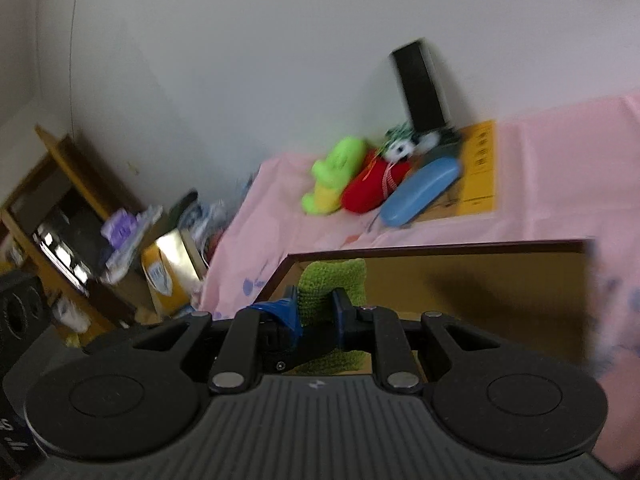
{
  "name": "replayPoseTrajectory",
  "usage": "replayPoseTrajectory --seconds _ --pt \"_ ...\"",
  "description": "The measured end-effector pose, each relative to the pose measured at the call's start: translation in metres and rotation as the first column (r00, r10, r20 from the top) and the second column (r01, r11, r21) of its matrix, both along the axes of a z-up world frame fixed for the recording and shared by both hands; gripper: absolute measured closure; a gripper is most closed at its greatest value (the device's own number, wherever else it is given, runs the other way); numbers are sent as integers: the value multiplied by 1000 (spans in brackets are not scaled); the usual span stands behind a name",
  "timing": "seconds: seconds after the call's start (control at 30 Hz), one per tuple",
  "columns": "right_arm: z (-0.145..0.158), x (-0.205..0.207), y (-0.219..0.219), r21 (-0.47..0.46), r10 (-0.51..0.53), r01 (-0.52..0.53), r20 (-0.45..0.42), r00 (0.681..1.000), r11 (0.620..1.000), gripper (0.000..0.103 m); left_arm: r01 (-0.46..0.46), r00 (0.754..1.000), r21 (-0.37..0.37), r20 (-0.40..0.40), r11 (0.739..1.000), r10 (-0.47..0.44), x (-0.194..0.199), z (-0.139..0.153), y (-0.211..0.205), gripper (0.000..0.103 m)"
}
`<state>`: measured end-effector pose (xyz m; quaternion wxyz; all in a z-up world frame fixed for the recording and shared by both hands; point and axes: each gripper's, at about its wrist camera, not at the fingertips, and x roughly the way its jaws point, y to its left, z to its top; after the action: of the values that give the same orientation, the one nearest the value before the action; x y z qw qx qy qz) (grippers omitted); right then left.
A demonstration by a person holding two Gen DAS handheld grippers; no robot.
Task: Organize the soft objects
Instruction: 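Carry the green cloth over the cardboard box and open the right tool, then move both tools back to the pile of soft items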
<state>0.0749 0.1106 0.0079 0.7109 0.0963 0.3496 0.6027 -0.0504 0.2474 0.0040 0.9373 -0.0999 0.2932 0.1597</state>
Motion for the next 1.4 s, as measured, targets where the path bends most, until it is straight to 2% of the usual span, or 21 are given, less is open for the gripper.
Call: replayPoseTrajectory --seconds 0.1,0.13,0.23,0.27,0.37,0.43,0.53,0.63,0.8,0.93,1.1,1.23,1.4 --pt "-5 -10 32 -48 5 -3 34 999 999 100 -54 997 -5 -64 999 54 11 -22 37 89" --pt "-7 -13 39 -66 -2 6 49 999 998 95 -72 993 6 -90 997 72 14 -29 48 89" --pt "-10 -17 52 -103 -36 45 81 996 994 94 -125 981 24 -144 992 127 15 -42 65 88" --pt "-9 -18 51 -100 -37 45 79 996 994 95 -131 981 19 -141 991 132 13 -43 70 84" --pt "-4 -19 41 -89 -40 46 69 997 995 95 -148 984 6 -104 989 148 0 -36 70 60" --pt "1 -21 29 -65 -48 52 69 996 996 94 -147 987 1 -66 989 147 -8 -28 61 58" --pt "8 -23 1 -30 -76 78 58 995 997 94 -123 992 -14 -24 992 123 -20 -7 38 53" --pt "15 -25 -30 5 -105 105 48 993 994 94 -41 999 -33 0 999 41 -26 6 6 52" --pt "22 -28 -88 21 -185 184 126 975 983 94 113 993 -32 22 993 -113 -25 18 -55 52" --pt "22 -23 -134 25 -240 239 126 963 971 93 221 975 -56 21 974 -220 -13 21 -101 51" --pt "11 -16 -196 -11 -309 313 129 942 950 92 324 945 -92 -20 941 -327 7 14 -158 50" --pt "0 -9 -248 -45 -363 370 116 925 928 91 370 924 -133 -45 919 -379 24 7 -195 50" --pt "-12 0 -311 -90 -433 441 95 896 893 91 419 898 -139 -84 897 -432 31 -2 -242 49"
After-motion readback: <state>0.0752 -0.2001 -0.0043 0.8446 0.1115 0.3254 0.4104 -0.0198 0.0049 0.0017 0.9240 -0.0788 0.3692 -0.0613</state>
